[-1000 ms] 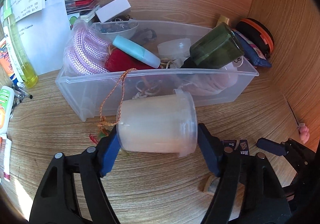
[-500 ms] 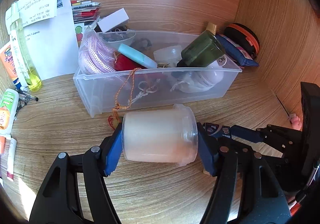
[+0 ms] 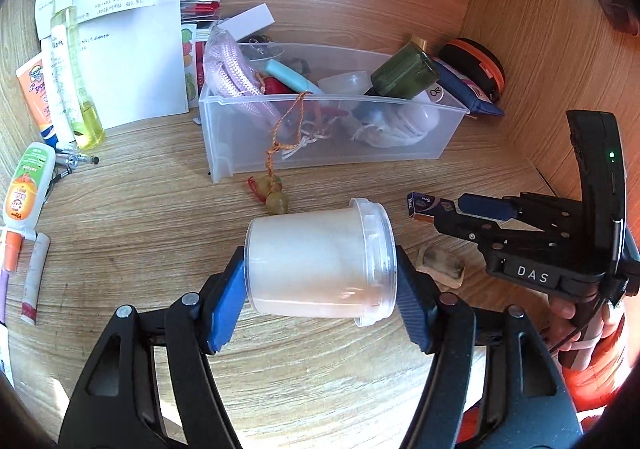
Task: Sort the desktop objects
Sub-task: 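Grasp the white lidded jar with left gripper while right grasps blue Max box, then carry the white jar and Max box over the clear box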
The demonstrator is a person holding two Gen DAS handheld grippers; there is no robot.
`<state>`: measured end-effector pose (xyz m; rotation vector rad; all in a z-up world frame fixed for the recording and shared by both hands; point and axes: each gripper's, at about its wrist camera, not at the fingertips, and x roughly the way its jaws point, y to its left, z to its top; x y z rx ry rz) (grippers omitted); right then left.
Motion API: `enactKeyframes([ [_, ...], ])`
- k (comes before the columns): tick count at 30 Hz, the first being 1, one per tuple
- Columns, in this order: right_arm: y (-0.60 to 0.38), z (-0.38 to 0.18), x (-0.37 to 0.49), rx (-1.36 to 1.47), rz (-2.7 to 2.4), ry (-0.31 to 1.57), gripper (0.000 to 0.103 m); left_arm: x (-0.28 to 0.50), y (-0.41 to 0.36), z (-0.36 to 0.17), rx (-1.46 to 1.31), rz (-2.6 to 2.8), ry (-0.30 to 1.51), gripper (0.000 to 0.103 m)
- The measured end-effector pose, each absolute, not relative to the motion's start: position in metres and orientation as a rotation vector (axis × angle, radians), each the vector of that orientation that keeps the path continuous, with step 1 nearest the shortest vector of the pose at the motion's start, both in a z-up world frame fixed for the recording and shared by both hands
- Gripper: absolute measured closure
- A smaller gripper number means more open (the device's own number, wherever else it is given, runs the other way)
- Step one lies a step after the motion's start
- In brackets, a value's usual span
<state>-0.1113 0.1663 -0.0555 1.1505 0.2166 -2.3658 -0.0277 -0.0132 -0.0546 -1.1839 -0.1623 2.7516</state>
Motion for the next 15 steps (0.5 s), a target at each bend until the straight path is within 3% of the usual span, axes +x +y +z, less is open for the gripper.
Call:
enactKeyframes([
  [8, 0.147, -0.057, -0.118, 1.177, -2.347, 0.312, 0.064, -0.023, -0.009, -0.055, -1.161, 2.796, -0.102, 0.032],
  [12, 0.143, -0.060, -0.124, 1.207, -2.320, 0.296, 0.046, -0.031, -0.009, -0.061, -1.191, 2.781, -0.126, 0.030],
  [15, 0.140, -0.062, -0.125, 1.213, -2.330, 0.281, 0.043, -0.036, -0.013, -0.067, -1.212, 2.781, -0.165, 0.030],
])
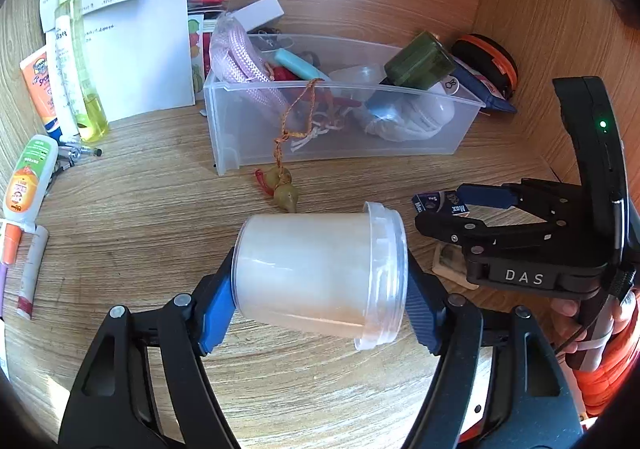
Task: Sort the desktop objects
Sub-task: 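Carry the white jar and Max box over the clear box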
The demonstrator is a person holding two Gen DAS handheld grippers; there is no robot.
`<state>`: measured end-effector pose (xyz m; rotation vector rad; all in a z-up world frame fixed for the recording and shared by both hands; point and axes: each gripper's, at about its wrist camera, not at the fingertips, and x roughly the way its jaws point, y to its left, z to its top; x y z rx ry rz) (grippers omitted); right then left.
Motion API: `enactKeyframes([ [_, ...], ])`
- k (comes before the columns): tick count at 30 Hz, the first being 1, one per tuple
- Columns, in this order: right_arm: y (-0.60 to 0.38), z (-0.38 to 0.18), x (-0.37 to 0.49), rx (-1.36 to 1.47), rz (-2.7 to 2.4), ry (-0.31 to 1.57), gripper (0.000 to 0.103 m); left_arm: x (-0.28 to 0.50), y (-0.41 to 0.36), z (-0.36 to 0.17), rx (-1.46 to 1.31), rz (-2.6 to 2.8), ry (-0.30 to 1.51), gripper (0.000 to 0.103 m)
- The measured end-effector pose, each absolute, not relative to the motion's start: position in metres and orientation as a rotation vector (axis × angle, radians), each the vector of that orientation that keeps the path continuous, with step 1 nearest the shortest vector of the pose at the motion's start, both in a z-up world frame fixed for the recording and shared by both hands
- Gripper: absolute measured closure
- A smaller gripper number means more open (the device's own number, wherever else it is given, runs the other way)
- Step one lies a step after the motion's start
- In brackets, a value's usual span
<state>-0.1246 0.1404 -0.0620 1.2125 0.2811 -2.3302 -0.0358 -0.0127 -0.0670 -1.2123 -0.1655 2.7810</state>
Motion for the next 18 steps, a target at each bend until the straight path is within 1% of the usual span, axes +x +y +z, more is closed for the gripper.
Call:
enactKeyframes([
  [4, 0.135, -0.063, -0.122, 1.199, -2.348, 0.316, 0.044, -0.038, -0.018, -0.071, -1.221, 2.782, -0.221, 0.031],
  [5, 0.134, -0.063, -0.121, 1.195, -2.357, 0.327, 0.046, -0.038, -0.018, -0.071, -1.215, 2.780, -0.230, 0.033],
  [6, 0.134, -0.063, -0.120, 1.191, -2.358, 0.334, 0.055, -0.037, -0.017, -0.071, -1.208, 2.778, -0.230, 0.036],
  [7, 0.134, -0.063, -0.119, 1.186, -2.360, 0.334, 0.057, -0.037, -0.016, -0.071, -1.204, 2.788, -0.226, 0.037],
  [12, 0.144, -0.060, -0.115, 1.161, -2.363, 0.305, 0.057, -0.037, -0.013, -0.069, -1.196, 2.807, -0.206, 0.037],
  [18, 0.151, -0.041, -0.110, 1.093, -2.377, 0.259, 0.057, -0.038, -0.013, -0.062, -1.178, 2.846, -0.209, 0.037],
])
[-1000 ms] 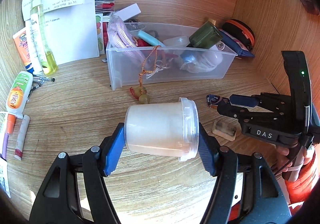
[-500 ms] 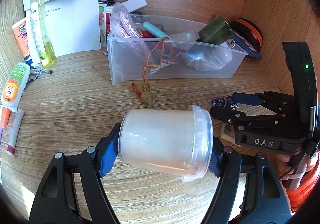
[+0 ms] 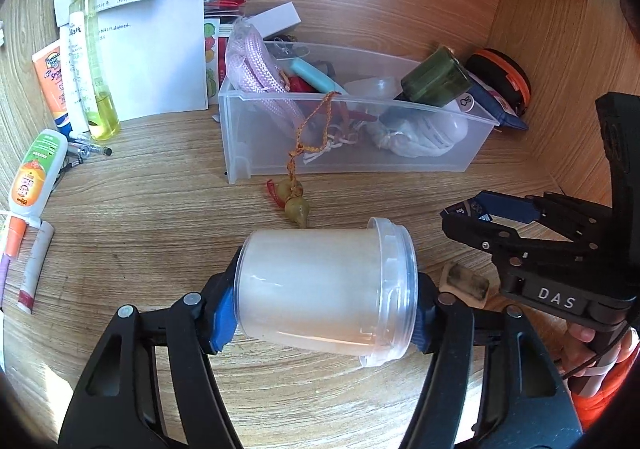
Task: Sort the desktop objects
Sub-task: 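Carry the white jar and Max box over the clear box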
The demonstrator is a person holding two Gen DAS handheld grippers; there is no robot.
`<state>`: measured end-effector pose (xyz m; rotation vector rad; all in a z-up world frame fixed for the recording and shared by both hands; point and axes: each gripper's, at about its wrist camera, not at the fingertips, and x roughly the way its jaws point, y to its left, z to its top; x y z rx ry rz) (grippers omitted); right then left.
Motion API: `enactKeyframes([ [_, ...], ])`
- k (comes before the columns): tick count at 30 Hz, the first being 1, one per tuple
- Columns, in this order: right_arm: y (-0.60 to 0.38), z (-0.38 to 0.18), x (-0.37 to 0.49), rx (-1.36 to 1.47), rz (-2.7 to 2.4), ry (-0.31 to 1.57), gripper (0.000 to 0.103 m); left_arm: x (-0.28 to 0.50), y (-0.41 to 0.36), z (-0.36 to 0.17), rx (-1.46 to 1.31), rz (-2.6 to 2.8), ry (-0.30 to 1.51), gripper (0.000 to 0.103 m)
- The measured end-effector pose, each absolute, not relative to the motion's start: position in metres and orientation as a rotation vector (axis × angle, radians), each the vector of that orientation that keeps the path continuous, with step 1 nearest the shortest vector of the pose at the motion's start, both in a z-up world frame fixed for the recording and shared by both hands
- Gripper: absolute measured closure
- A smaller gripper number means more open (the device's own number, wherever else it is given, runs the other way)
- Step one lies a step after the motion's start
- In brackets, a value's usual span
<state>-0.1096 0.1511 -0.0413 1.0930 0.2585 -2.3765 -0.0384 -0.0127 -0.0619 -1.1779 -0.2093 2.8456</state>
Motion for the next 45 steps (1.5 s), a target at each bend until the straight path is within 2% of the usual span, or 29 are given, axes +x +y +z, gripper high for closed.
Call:
enactKeyframes([
  [12, 0.170, 0.002, -0.105, 0.957, -2.460, 0.137, 0.057, -0.048, -0.009, -0.024, -1.043, 2.896, -0.221, 0.038],
  [22, 0.192, 0.017, -0.125, 0.928, -2.505, 0.055, 0.057, -0.068, -0.007, 0.006, -0.940, 2.928, -0.216, 0.038],
  [45, 0.149, 0.012, -0.176, 0.960, -2.419, 0.055, 0.057, -0.128, -0.019, 0.009, -0.971, 2.881, -0.189, 0.038],
])
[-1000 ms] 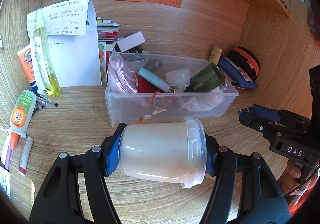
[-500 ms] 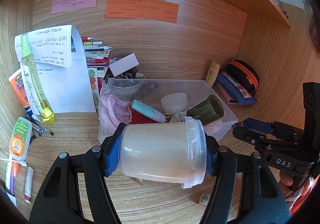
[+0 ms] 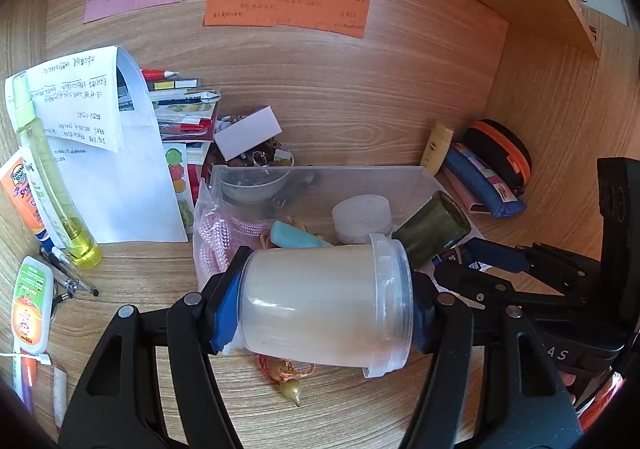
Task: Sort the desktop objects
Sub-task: 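Carry the white jar and Max box over the clear box, then open both grippers to drop the jar and Max box inside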
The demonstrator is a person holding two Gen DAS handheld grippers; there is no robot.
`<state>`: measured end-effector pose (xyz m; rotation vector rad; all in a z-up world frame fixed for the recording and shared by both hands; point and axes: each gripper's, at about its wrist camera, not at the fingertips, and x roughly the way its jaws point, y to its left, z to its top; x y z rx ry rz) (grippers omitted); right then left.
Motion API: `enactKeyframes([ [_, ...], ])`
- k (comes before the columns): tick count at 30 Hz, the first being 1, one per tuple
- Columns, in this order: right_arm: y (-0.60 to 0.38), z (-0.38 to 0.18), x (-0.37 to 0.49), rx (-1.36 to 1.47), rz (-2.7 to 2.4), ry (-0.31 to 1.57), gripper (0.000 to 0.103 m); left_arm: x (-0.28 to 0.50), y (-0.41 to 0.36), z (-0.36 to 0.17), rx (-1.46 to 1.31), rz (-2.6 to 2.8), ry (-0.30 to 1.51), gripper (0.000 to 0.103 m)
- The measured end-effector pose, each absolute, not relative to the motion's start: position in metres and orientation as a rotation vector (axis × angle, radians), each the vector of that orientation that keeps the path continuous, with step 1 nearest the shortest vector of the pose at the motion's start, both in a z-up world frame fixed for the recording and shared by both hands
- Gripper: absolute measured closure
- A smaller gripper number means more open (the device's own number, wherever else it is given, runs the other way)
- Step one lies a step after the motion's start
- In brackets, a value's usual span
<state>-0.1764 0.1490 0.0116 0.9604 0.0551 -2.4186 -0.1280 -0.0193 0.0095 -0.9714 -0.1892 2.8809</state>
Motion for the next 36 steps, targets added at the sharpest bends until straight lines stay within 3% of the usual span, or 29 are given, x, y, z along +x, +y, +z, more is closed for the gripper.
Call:
enactKeyframes([
  [21, 0.140, 0.001, -0.194, 0.938, -2.426, 0.110, 0.055, -0.160, -0.023, -0.002, -1.022, 2.904, -0.195, 0.035],
  [27, 0.140, 0.003, -0.192, 0.942, -2.423, 0.113, 0.055, -0.160, -0.012, -0.005, -1.029, 2.952, -0.084, 0.032],
  [36, 0.146, 0.006, -0.189, 0.966, -2.394, 0.064, 0.055, -0.153, -0.026, 0.002, -1.026, 2.903, -0.205, 0.032],
])
